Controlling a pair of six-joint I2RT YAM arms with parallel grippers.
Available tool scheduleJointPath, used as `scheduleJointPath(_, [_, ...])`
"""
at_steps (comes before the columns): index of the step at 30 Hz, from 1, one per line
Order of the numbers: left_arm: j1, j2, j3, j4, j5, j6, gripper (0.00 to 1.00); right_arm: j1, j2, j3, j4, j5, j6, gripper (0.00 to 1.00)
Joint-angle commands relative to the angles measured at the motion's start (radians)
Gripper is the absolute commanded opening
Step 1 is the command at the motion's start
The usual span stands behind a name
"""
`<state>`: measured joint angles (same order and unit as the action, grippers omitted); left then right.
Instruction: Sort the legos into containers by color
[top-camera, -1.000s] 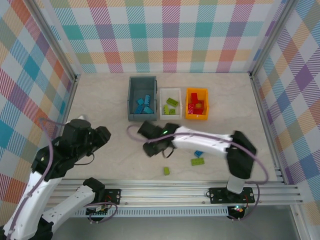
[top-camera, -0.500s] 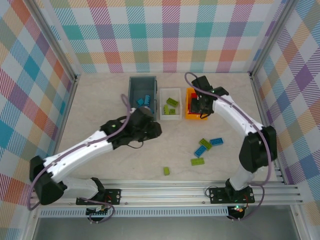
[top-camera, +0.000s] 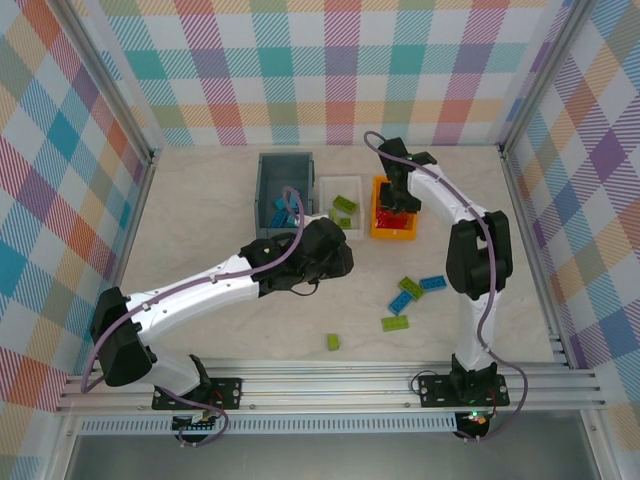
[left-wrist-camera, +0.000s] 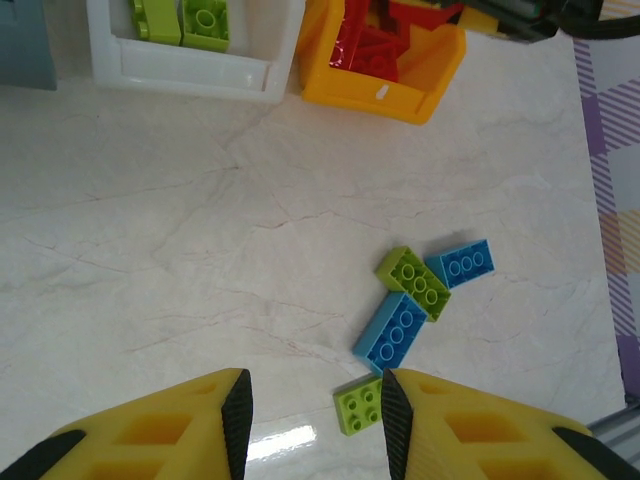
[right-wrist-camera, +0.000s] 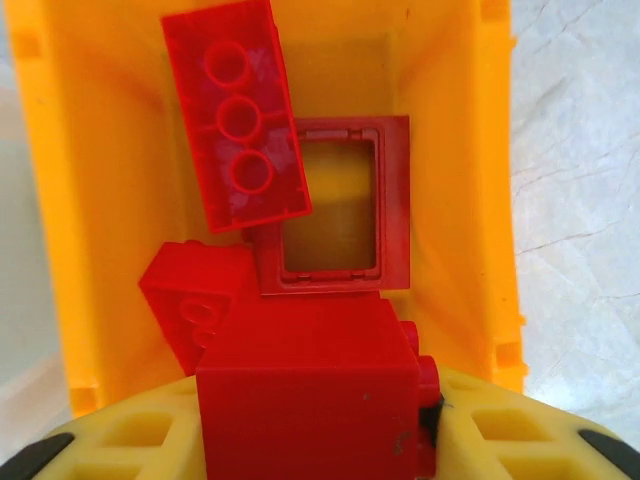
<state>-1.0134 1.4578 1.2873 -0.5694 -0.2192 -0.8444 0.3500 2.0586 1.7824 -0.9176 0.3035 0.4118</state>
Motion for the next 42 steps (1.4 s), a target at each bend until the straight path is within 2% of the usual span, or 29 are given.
scheduleJointPath(1, [-0.010,0.001,0.026,-0.002,-0.038,0.016,0.40,-0.003,0.014,0.028,-0.044,0.012,0.036,0.48])
scheduleJointPath(8, [-0.017,0.017,0.028,-0.022,-0.025,0.016,0.42,-0.003,0.005,0.003,-0.024,-0.006,0.041,0.64])
scheduleJointPath(13, [-0.024,0.021,0.028,-0.069,-0.017,0.010,0.43,0.000,-0.055,0.002,-0.020,-0.018,0.029,0.62])
scheduleJointPath(18, [-0.045,0.020,-0.007,-0.196,0.014,-0.065,0.47,0.035,-0.259,-0.086,0.041,-0.037,-0.010,0.58])
scheduleJointPath(20, [-0.060,0.014,-0.057,-0.228,0.040,-0.120,0.51,0.060,-0.350,-0.149,0.058,-0.063,-0.024,0.58])
scheduleJointPath(24, [-0.112,0.014,-0.154,-0.219,0.091,-0.206,0.63,0.149,-0.537,-0.303,0.059,-0.119,-0.032,0.60])
scheduleJointPath(29, [-0.160,0.083,-0.201,-0.130,0.146,-0.255,0.70,0.305,-0.749,-0.509,0.038,-0.185,0.032,0.62])
scheduleJointPath(34, [-0.174,0.193,-0.193,-0.081,0.202,-0.257,0.69,0.386,-0.935,-0.664,-0.012,-0.238,0.143,0.63])
scheduleJointPath(38, [-0.183,0.275,-0.171,-0.126,0.226,-0.261,0.63,0.394,-1.044,-0.719,-0.063,-0.237,0.195,0.62])
scheduleJointPath(42, [-0.186,0.305,-0.177,-0.127,0.226,-0.266,0.54,0.394,-1.069,-0.711,-0.095,-0.228,0.202,0.62])
